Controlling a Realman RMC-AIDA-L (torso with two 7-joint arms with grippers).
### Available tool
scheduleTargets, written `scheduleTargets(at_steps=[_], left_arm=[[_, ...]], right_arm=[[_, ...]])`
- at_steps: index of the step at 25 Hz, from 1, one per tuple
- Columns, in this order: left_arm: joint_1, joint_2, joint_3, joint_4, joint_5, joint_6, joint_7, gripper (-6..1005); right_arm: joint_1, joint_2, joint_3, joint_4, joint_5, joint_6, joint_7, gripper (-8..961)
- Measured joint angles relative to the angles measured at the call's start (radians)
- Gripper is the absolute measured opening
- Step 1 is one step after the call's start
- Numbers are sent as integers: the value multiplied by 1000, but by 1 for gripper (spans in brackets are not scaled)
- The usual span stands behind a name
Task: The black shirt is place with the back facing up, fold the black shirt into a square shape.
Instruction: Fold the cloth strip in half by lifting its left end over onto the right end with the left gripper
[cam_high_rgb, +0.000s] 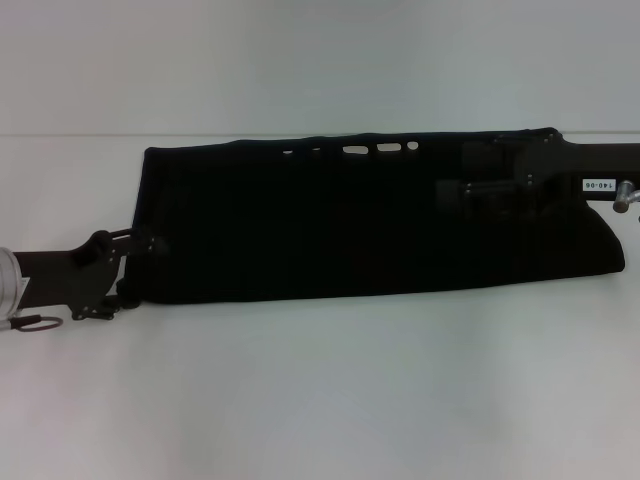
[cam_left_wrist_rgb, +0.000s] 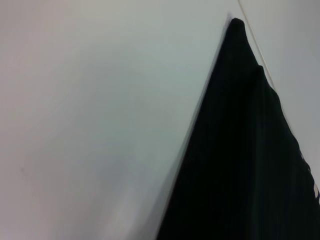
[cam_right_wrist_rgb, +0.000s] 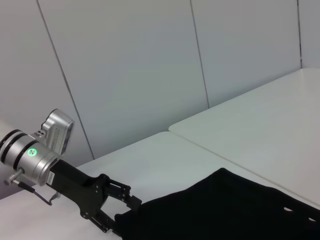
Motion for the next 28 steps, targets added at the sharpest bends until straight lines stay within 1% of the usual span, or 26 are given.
scheduleTargets(at_steps=[10,23,28], left_arm=[[-1,0,0,1,-3,-34,11,936],[-13,0,1,0,-1,-24,40,937],[-16,0,41,0,0,-13,57,904]], right_arm=[[-1,0,0,0,6,-5,0,904],[-5,-4,0,-2,11,-5,0,904],[-5,-4,0,-3,11,-5,0,904]])
